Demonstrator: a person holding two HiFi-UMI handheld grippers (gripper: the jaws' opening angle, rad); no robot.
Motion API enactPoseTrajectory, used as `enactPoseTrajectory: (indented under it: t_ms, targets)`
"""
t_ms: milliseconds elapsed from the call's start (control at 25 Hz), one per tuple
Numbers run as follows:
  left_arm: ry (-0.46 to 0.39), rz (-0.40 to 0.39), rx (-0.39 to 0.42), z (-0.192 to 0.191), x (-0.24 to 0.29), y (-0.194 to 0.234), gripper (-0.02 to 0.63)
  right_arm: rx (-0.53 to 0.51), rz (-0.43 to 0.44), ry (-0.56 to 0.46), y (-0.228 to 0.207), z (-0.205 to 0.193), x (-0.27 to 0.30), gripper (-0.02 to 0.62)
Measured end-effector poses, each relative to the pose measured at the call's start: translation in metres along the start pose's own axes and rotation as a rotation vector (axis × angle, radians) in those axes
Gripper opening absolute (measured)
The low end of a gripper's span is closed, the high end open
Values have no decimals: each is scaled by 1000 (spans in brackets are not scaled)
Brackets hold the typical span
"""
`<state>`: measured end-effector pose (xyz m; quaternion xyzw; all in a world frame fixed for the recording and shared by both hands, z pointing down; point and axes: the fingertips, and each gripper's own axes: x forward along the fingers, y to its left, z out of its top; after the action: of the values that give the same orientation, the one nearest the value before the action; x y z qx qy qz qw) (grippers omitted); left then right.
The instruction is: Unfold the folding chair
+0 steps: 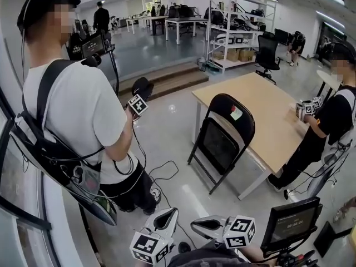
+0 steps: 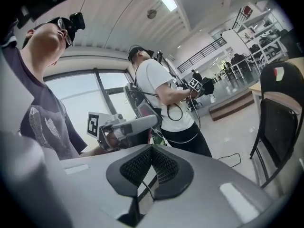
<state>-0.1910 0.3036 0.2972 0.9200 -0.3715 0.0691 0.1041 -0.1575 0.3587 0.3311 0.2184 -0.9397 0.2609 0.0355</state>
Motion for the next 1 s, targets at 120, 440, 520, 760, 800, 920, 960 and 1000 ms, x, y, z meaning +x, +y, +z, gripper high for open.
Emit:
enactPoseTrajectory:
  t_ms: [120, 440, 520, 760, 800, 920, 960, 1000]
  targets:
    - [-15, -23, -12, 6, -3, 4, 0, -10, -28, 6, 3, 6, 4, 2]
    - [-36, -42, 16, 14, 13, 0, 0, -21, -46, -7, -13, 10, 0, 2]
    - [-34, -28, 30, 17, 21, 5, 0, -31, -27, -22, -23, 17, 3, 2]
    - [4, -21, 26, 23, 70, 2, 0, -10, -24, -61, -59, 36, -23, 2]
    - [11, -23, 27, 25, 81, -1, 0, 4, -27, -78, -71, 40, -32, 2]
    - [43, -7, 55, 34, 118, -8, 0, 57, -11, -138, -109, 52, -57, 2]
    - [54, 5, 63, 37, 130, -10, 0, 69, -2, -148, -121, 55, -65, 2]
    - [62, 18, 68, 39, 141, -12, 0, 78, 8, -151, -132, 56, -72, 2]
